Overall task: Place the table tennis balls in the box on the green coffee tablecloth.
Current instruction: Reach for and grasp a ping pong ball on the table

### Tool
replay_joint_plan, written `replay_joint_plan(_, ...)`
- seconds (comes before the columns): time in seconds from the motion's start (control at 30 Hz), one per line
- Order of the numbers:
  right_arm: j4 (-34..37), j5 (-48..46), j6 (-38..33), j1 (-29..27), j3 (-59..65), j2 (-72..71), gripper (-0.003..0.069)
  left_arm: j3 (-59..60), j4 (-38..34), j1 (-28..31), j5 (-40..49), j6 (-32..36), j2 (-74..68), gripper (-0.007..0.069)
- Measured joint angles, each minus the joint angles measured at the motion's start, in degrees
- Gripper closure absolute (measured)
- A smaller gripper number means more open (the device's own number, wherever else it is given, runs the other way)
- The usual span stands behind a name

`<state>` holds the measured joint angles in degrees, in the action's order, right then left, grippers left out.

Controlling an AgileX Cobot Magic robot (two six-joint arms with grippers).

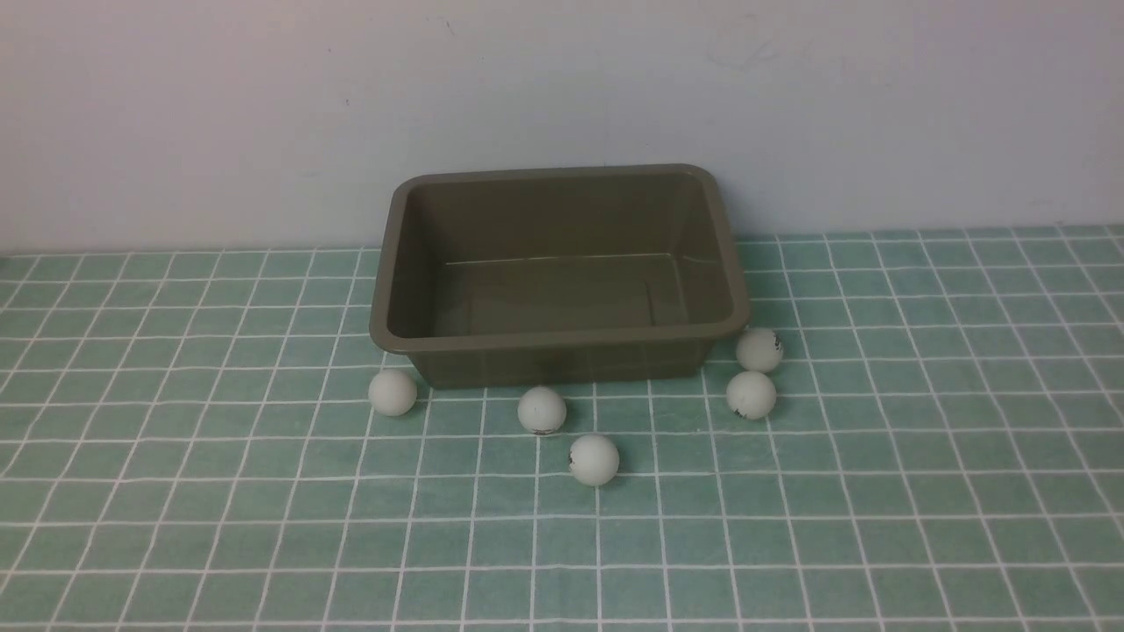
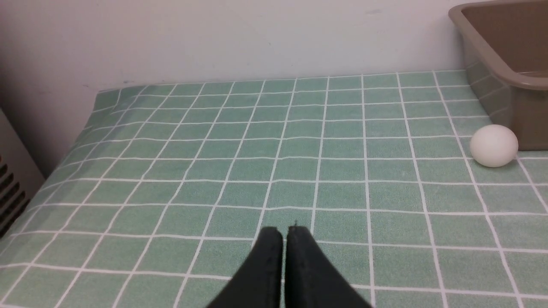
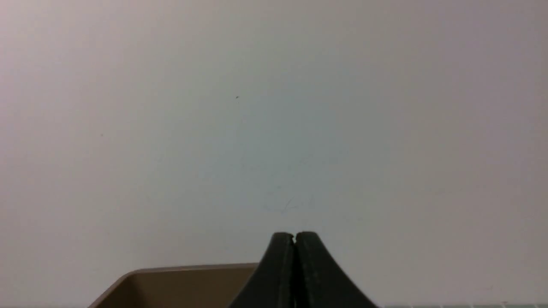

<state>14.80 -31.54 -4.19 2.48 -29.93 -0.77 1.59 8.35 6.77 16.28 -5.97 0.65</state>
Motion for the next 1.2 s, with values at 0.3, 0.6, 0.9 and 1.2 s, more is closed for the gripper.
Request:
replay_joint_plan(0.3,1.1,-1.4,0.1,0.0,0.0,0.0,0.0676,0.0,0.0,0.0,0.0,0.0,0.0,0.0629)
replay_joint_plan(0.6,0.2,-4.9,0.0,0.0,0.0,0.0,0.0676,0.0,0.0,0.0,0.0,0.0,0.0,0.0629)
replay_joint_plan(0.9,0.2,-6.7,0.0,0.0,0.0,0.0,0.0676,0.0,0.0,0.0,0.0,0.0,0.0,0.0629)
replay_joint_plan(1.2,2.7,-14.9,-4.9,0.0,0.0,0.0,0.0555,0.0,0.0,0.0,0.0,0.0,0.0,0.0629)
